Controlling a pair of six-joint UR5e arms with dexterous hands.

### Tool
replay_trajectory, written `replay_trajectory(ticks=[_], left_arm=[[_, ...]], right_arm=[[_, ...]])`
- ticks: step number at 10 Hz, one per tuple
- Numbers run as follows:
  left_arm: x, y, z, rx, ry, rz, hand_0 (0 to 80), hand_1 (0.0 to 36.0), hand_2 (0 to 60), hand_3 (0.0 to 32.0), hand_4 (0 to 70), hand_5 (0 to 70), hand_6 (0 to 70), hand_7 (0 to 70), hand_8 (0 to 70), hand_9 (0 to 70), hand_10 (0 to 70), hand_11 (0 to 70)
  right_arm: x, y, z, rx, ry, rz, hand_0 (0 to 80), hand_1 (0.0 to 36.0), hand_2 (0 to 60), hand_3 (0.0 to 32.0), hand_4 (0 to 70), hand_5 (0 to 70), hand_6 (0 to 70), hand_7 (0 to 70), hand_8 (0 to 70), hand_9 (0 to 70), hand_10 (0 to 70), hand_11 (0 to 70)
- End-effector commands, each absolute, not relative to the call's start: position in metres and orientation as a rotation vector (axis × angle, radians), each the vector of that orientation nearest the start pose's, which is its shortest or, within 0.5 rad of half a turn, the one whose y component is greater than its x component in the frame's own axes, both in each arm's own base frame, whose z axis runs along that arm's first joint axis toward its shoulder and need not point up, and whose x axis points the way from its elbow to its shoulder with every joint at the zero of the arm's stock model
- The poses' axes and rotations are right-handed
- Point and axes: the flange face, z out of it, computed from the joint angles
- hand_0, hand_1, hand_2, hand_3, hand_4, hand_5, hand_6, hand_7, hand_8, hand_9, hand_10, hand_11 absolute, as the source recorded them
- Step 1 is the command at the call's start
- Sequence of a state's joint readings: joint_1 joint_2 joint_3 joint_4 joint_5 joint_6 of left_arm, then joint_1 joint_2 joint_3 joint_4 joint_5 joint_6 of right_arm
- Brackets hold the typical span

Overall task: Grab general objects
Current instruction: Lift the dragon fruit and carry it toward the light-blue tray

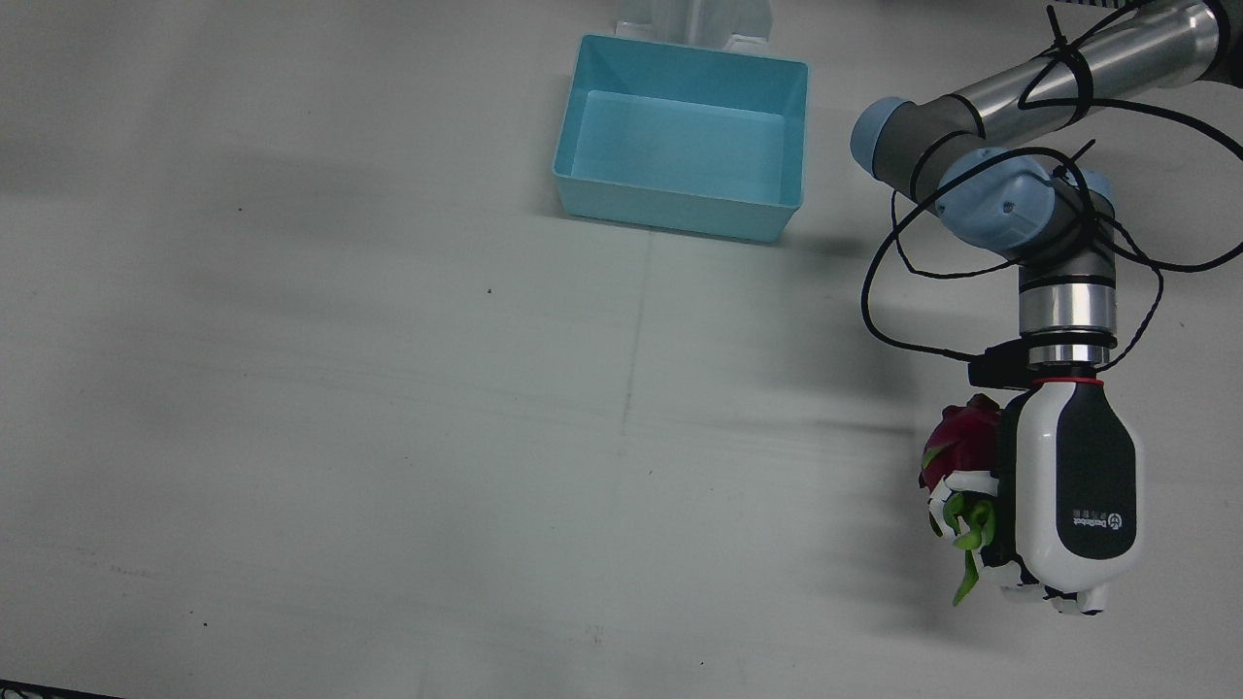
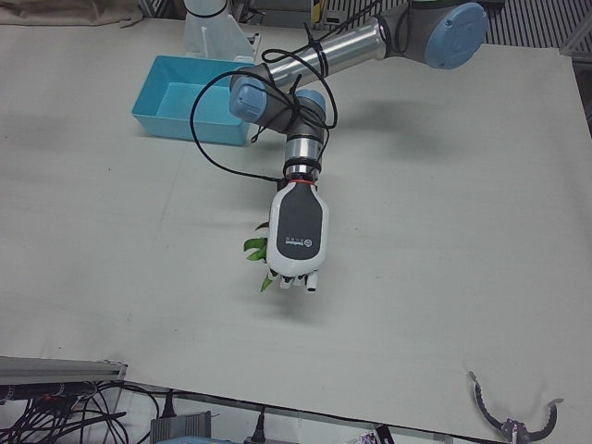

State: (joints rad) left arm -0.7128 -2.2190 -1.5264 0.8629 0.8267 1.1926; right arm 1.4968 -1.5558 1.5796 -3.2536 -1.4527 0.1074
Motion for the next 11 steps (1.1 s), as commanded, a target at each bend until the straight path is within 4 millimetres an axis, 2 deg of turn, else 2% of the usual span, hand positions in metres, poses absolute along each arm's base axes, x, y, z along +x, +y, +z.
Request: replay_trajectory(ticks=[1, 3, 4, 5, 6, 8, 10, 11], left_arm=[[0.357, -0.525, 0.344, 0.858, 1.322, -1.335, 45.8, 16.5, 60.0, 0.0, 70.0, 70.0, 70.0, 70.0, 70.0, 70.0, 70.0, 70.0], [0.385, -0.502, 0.316, 0.806, 1.376, -1.290, 45.6, 16.0, 60.0, 0.0, 70.0, 70.0, 70.0, 70.0, 70.0, 70.0, 70.0, 70.0], [0.387, -0.501, 0.307, 0.792, 1.402, -1.284, 45.0, 15.1, 60.0, 0.0, 70.0, 70.0, 70.0, 70.0, 70.0, 70.0, 70.0, 70.0], [0.399, -0.500, 0.299, 0.713, 1.482, -1.231, 44.7, 14.7, 60.0, 0.0, 70.0, 70.0, 70.0, 70.0, 70.0, 70.0, 70.0, 70.0], [0.404, -0.500, 0.297, 0.687, 1.508, -1.210, 44.5, 14.4, 60.0, 0.0, 70.0, 70.0, 70.0, 70.0, 70.0, 70.0, 70.0, 70.0], [0.404, -0.493, 0.269, 0.647, 1.620, -1.183, 41.3, 11.9, 60.0, 0.0, 70.0, 70.0, 70.0, 70.0, 70.0, 70.0, 70.0, 70.0], [0.392, -0.488, 0.241, 0.599, 1.745, -1.137, 40.3, 10.4, 60.0, 0.0, 70.0, 70.0, 70.0, 70.0, 70.0, 70.0, 70.0, 70.0], [0.386, -0.483, 0.223, 0.571, 1.838, -1.102, 37.9, 8.5, 60.0, 0.0, 70.0, 70.0, 70.0, 70.0, 70.0, 70.0, 70.0, 70.0]], right_arm=[[0.109, -0.498, 0.686, 0.054, 2.054, -2.236, 0.0, 0.0, 0.0, 0.0, 0.0, 0.0, 0.0, 0.0, 0.0, 0.0, 0.0, 0.0], [0.109, -0.497, 0.687, 0.053, 2.053, -2.238, 0.0, 0.0, 0.0, 0.0, 0.0, 0.0, 0.0, 0.0, 0.0, 0.0, 0.0, 0.0], [0.109, -0.497, 0.687, 0.053, 2.053, -2.238, 0.0, 0.0, 0.0, 0.0, 0.0, 0.0, 0.0, 0.0, 0.0, 0.0, 0.0, 0.0], [0.109, -0.497, 0.687, 0.053, 2.053, -2.238, 0.0, 0.0, 0.0, 0.0, 0.0, 0.0, 0.0, 0.0, 0.0, 0.0, 0.0, 0.0], [0.109, -0.497, 0.687, 0.053, 2.053, -2.238, 0.0, 0.0, 0.0, 0.0, 0.0, 0.0, 0.0, 0.0, 0.0, 0.0, 0.0, 0.0], [0.109, -0.497, 0.686, 0.054, 2.054, -2.236, 0.0, 0.0, 0.0, 0.0, 0.0, 0.0, 0.0, 0.0, 0.0, 0.0, 0.0, 0.0], [0.109, -0.497, 0.687, 0.053, 2.053, -2.238, 0.0, 0.0, 0.0, 0.0, 0.0, 0.0, 0.0, 0.0, 0.0, 0.0, 0.0, 0.0], [0.109, -0.497, 0.687, 0.055, 2.052, -2.237, 0.0, 0.0, 0.0, 0.0, 0.0, 0.0, 0.0, 0.0, 0.0, 0.0, 0.0, 0.0]])
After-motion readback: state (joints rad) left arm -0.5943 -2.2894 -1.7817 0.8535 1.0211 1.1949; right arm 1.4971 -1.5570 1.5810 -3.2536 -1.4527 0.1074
